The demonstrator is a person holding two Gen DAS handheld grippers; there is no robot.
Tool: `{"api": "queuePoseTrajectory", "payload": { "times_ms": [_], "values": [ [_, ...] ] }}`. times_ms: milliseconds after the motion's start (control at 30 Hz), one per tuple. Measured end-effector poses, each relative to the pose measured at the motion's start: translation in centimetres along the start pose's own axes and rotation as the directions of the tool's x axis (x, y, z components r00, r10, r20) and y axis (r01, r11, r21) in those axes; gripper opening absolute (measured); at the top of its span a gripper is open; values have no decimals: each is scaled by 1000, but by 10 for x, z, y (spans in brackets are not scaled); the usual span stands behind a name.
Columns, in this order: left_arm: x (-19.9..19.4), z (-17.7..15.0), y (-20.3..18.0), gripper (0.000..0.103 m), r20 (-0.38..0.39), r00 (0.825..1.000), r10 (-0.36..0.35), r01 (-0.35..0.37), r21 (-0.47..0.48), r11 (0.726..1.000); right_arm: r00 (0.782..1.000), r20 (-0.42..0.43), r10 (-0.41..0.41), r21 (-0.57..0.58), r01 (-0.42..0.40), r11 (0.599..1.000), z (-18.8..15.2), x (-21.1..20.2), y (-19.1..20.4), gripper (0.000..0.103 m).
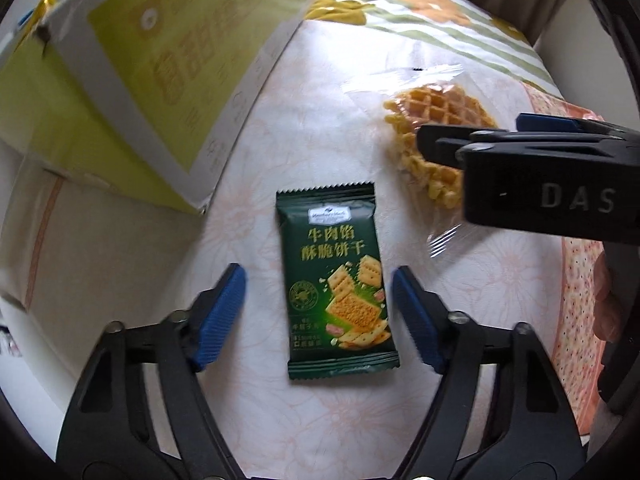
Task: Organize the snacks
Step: 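Grasp the green cracker packet with the left tool while the right grasps the wrapped waffle, then carry both packets over the yellow box and open both tools to drop them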
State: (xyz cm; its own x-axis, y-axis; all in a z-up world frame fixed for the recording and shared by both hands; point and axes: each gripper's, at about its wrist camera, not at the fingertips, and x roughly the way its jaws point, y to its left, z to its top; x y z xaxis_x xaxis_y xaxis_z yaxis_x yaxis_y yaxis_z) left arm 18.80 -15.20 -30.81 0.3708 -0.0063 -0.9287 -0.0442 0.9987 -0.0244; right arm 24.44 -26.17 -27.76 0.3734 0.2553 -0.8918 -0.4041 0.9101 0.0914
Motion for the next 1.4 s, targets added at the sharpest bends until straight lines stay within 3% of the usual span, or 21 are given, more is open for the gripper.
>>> {"api": "queuePoseTrajectory", "payload": {
  "times_ms": [133,233,700,767,833,1000,1267,1400],
  "values": [
    [2,8,0,46,10,1000,-17,16,22,1000,1000,5,2,7,-2,1000,2,2,1,102],
    [0,8,5,41,7,999,-34,34,21,999,1000,8,-8,14,8,1000,4,2,3,102],
    [2,10,20,41,-4,998,-65,65,28,997,999,-24,-27,51,28,998,4,23,14,102],
    [1,9,23,41,-4,998,-70,70,28,997,999,-28,-43,48,44,998,2,25,16,97],
    [0,8,25,41,-6,997,-72,72,31,997,998,-15,-63,34,64,997,2,23,18,81],
    [-4,8,28,41,-4,996,-86,86,24,996,998,-11,-62,58,63,996,0,16,14,73],
    [-36,9,18,41,44,992,-121,118,68,991,997,40,-63,103,58,993,-4,-30,5,72],
    [-67,13,8,41,94,984,-153,144,94,985,994,84,-76,123,65,990,-4,-71,1,72]
  ]
}}
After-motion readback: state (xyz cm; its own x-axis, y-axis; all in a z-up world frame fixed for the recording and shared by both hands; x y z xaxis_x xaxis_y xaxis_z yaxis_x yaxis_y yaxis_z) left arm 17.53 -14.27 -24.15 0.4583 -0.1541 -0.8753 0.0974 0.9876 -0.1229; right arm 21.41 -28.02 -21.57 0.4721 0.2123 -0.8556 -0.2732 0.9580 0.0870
